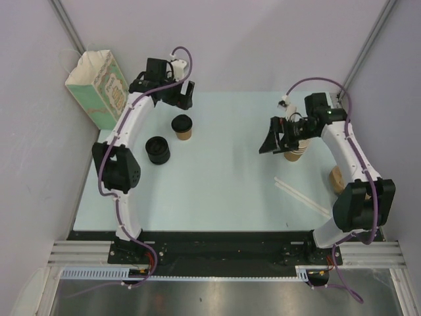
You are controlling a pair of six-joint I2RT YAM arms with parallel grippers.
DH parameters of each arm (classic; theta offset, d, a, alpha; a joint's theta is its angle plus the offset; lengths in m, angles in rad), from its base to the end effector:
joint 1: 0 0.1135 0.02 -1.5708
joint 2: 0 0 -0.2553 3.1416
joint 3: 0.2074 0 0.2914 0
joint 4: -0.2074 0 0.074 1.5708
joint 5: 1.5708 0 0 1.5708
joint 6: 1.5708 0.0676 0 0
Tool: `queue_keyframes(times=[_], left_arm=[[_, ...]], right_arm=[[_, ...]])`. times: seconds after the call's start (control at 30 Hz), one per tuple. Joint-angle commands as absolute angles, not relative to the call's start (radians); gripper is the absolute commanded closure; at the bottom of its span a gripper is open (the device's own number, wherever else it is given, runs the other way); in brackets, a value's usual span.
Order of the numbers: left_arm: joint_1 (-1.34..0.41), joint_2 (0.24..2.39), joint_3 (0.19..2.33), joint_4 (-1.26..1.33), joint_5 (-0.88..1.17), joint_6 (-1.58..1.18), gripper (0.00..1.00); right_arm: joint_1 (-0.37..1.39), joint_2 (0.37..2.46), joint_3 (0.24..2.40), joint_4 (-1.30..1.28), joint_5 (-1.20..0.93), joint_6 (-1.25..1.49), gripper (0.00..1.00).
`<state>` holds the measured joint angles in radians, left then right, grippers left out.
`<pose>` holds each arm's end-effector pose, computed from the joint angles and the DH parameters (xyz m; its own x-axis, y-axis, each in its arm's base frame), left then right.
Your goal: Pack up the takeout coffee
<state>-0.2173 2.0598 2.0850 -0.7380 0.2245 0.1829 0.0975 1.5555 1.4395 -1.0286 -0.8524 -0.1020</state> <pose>0.5136 -0.1288 0.3146 -0.5598 0.3052 -0.7704 0.4846 0.8747 -0.0056 0.3486 0.0852 0.2875 -0.8634 -0.1518 -0.4811 -0.4642 0.6125 0.6399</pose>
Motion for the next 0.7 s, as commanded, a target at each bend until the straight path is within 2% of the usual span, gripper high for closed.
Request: queue_keyframes(times=[0.0,0.07,0.17,0.3,0.43,0.6,0.67], left_arm=[[-0.213,1.798,2.024,-0.792,0.356,0.181,0.01],[-0.212,1.653,1.886,-0.778,0.386,0.21,0.01],[-0.213,1.461,1.684,-0.749,0.425,0.229,0.0],[-0.216,1.292,1.491,-0.759,0.492,0.242,0.01],[-0.238,1.2,1.376,-0.793,0.551,0.233,0.01],[-0.259,1.132,1.286,-0.782,0.577,0.18,0.0],[-0.262,1.109,1.263,-0.767,0.584,0.164,0.01]], right_arm=[[0.039,1.45,1.597,-1.149,-0.686,-0.261,0.0],[0.006,1.401,1.611,-1.222,-0.629,-0.305,0.0],[-0.135,1.35,1.637,-1.351,-0.595,-0.431,0.0],[-0.302,1.306,1.612,-1.489,-0.509,-0.577,0.02],[-0.5,1.241,1.505,-1.514,-0.367,-0.71,0.12],[-0.633,1.166,1.385,-1.462,-0.264,-0.75,0.28],[-0.672,1.149,1.341,-1.421,-0.232,-0.758,0.29]])
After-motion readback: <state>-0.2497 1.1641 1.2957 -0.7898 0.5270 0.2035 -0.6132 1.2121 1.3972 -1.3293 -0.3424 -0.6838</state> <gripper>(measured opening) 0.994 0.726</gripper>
